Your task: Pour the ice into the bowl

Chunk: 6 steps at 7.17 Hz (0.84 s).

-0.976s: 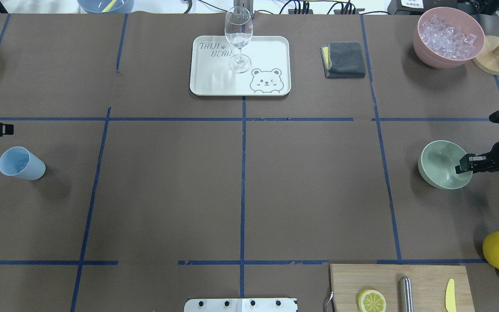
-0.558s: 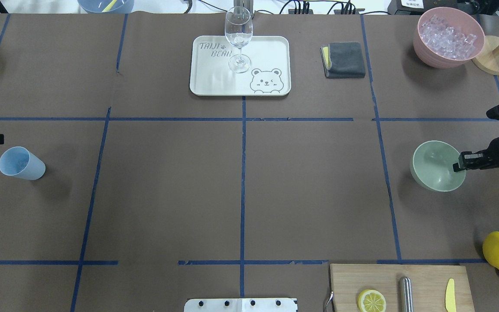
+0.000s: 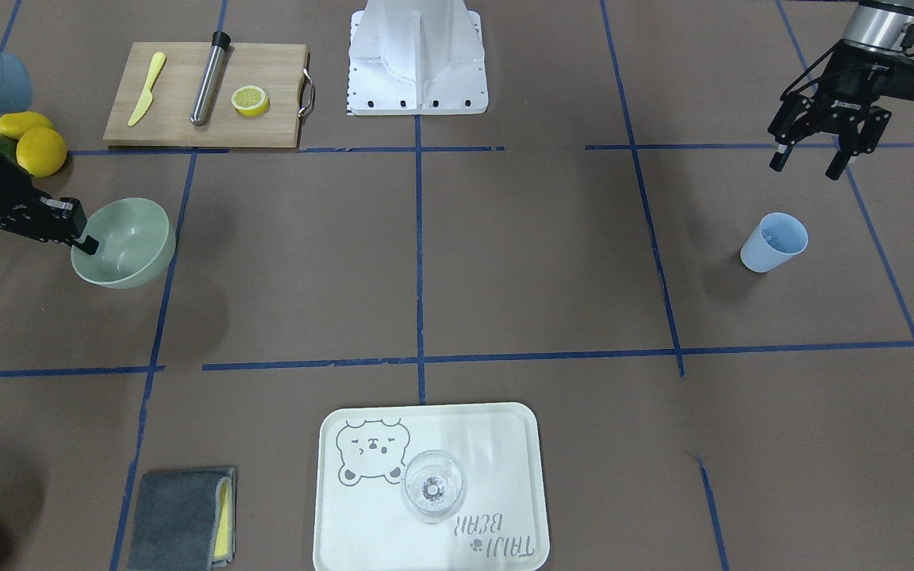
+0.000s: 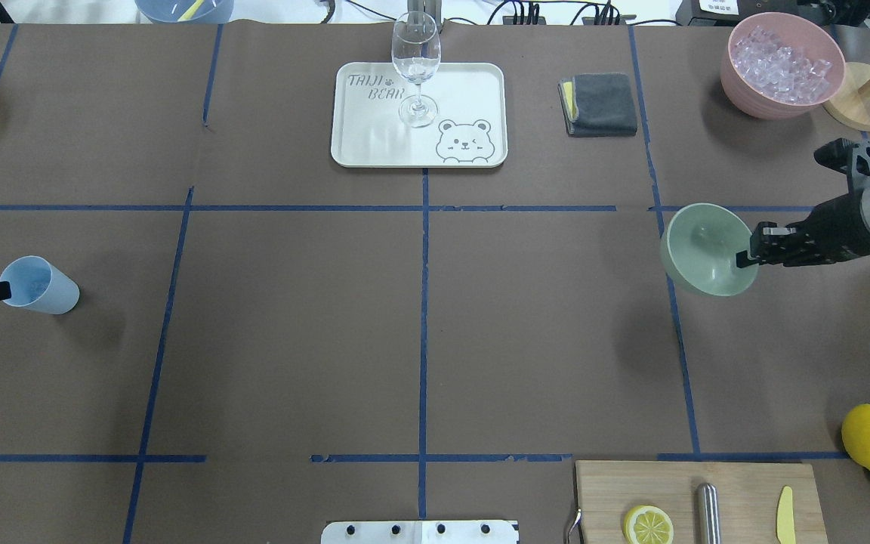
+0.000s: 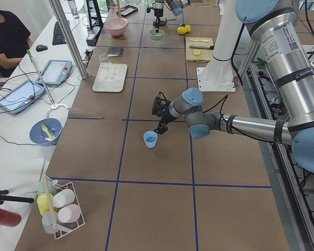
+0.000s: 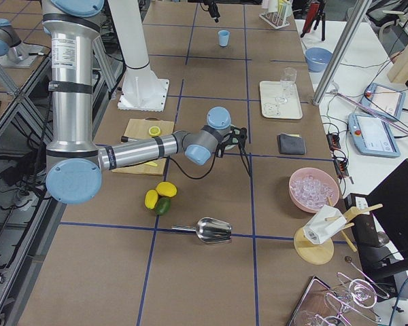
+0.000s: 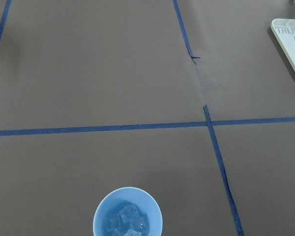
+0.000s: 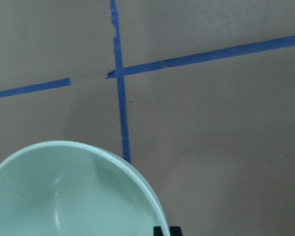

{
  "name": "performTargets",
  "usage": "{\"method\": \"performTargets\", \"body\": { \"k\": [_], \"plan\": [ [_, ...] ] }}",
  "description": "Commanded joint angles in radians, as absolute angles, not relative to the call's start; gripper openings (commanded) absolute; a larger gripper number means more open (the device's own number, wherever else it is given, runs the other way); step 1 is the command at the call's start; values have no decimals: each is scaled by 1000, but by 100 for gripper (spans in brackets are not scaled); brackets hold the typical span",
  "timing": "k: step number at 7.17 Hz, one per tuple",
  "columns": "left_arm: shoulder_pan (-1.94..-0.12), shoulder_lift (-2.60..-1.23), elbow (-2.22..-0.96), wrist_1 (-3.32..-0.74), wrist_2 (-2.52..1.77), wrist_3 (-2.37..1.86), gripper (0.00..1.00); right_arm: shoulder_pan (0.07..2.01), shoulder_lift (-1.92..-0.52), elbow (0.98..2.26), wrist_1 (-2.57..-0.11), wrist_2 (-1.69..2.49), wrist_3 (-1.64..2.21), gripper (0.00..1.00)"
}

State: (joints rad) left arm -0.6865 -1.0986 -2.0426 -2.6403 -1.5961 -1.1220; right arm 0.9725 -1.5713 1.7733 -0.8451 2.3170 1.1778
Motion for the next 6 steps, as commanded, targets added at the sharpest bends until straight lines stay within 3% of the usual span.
{"method": "performTargets", "body": {
  "k": [1,3,6],
  "plan": [
    [-409,-1069,-2031,-2661,-1302,-1329,99,934,-1383,1778,-963,2315,1317,0],
    [-246,-1081,-1947,-2663,-1063,-1436,97,832,-1251,1778,-1028,2246,1438,0],
    [-206,-1130,-1849,-2661,-841,-1434,94,633,-1062,1767,-1206,2061,1532,0]
  ]
}}
